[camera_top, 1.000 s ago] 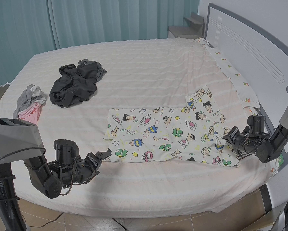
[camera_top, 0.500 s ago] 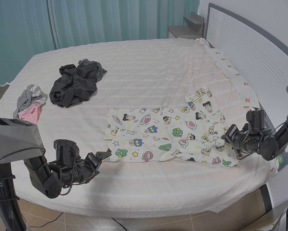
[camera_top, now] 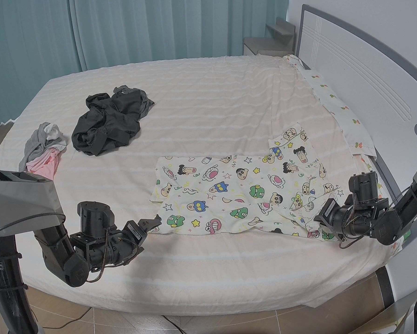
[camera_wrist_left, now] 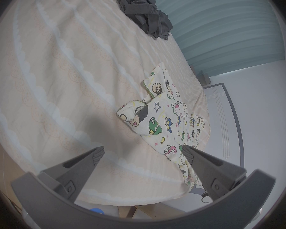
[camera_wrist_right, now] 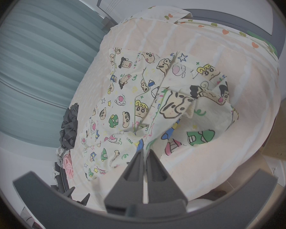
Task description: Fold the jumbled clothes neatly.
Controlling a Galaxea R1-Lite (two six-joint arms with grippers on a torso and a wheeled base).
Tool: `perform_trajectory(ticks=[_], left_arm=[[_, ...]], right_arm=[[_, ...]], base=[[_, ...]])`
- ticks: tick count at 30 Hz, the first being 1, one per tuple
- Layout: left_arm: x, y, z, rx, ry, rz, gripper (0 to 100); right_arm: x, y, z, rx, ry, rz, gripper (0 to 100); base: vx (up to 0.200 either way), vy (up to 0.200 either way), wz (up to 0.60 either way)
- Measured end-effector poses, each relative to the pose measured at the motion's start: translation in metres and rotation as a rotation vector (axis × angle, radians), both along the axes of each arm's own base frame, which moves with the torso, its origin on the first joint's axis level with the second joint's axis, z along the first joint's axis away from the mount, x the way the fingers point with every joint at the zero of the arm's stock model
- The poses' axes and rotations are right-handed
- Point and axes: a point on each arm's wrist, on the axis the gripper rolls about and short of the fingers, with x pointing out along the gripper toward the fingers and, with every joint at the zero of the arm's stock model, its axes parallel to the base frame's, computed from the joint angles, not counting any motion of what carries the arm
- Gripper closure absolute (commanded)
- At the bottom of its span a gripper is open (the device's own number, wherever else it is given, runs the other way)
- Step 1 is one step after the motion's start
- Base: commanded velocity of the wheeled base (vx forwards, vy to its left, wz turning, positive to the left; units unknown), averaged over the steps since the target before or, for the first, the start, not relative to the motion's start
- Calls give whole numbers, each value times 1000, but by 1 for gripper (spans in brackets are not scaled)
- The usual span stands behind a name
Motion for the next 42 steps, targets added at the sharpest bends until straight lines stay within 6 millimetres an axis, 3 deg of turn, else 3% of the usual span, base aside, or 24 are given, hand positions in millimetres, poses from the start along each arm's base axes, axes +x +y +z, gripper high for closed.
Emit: perform_trajectory(ticks=[7,8,14,21,27,42], left_arm=[[0,0,0,0,0,-1,0],[0,0,0,0,1,-1,0],[0,0,0,0,-1,-1,0],[0,0,0,1,-1,-2,0],[0,-1,0,1,-1,-2,0],[0,-1,0,2,-1,-2,0]], right_arm=[[-3,-1,-15,-11,49,-9,100],[-4,-1,-16,-12,56,-10,0],[-9,-3,-21,-15,80,-11,0],[-17,-11,-12,1,34,-31,0],[-16,-28,-8,48,-4,-92,0],[-1,-43,-17,284,-53,-249,0]], base=[[0,0,0],[0,0,0],[0,0,0],[0,0,0],[0,0,0],[0,0,0]])
